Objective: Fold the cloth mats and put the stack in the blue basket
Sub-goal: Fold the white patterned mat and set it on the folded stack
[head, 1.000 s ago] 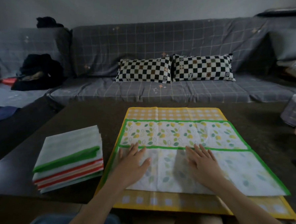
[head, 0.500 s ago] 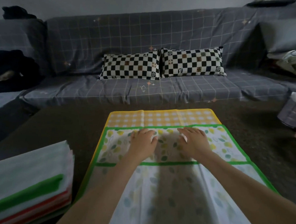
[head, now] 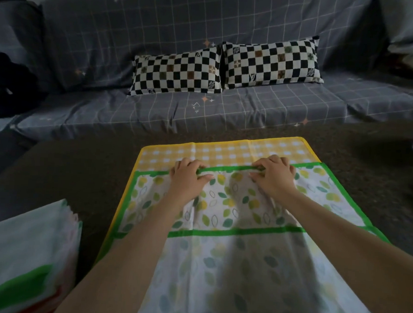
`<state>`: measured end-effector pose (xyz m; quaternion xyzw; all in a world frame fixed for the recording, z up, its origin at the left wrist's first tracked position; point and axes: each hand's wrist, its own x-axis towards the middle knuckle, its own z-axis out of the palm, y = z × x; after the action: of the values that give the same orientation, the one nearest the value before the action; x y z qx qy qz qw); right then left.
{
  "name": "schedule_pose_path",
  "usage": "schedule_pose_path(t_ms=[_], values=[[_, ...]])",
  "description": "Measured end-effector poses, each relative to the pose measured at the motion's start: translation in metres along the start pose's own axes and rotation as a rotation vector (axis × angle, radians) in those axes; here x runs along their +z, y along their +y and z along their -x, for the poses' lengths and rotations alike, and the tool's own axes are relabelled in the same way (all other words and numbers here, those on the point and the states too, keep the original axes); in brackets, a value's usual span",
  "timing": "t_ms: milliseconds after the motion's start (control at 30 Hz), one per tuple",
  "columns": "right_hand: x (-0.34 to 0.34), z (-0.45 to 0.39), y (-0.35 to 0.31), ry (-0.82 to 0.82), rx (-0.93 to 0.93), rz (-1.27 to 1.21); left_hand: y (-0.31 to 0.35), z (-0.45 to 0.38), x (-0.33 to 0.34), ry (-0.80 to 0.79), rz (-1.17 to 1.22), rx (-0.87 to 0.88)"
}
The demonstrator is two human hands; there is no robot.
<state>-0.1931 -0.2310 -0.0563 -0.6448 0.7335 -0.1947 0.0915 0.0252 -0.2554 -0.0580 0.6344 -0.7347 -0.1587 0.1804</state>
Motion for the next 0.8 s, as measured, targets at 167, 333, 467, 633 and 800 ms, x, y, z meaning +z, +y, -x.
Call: schedule_pose_path(t_ms=[167, 333, 467, 633, 800], values=[[-0.004, -0.002, 0.001, 0.042, 0.007, -0.12, 0.003, 0.001, -0.006, 0.062, 0.172, -0.026], [-0.03, 0.008, -0.008, 0.113, -0.065, -0.137, 0.011, 0.009, -0.033, 0.075, 0.235, 0.04], [-0.064, 0.022, -0.018, 0.179, -0.164, -0.101, 0.024, 0.026, -0.073, 0.072, 0.246, 0.14], [-0.112, 0.056, -0.026, 0.127, -0.301, -0.054, 0.04, 0.064, -0.12, 0.011, 0.158, 0.215], [-0.143, 0.105, -0.025, 0.09, -0.385, -0.059, 0.054, 0.11, -0.147, -0.037, 0.054, 0.271]])
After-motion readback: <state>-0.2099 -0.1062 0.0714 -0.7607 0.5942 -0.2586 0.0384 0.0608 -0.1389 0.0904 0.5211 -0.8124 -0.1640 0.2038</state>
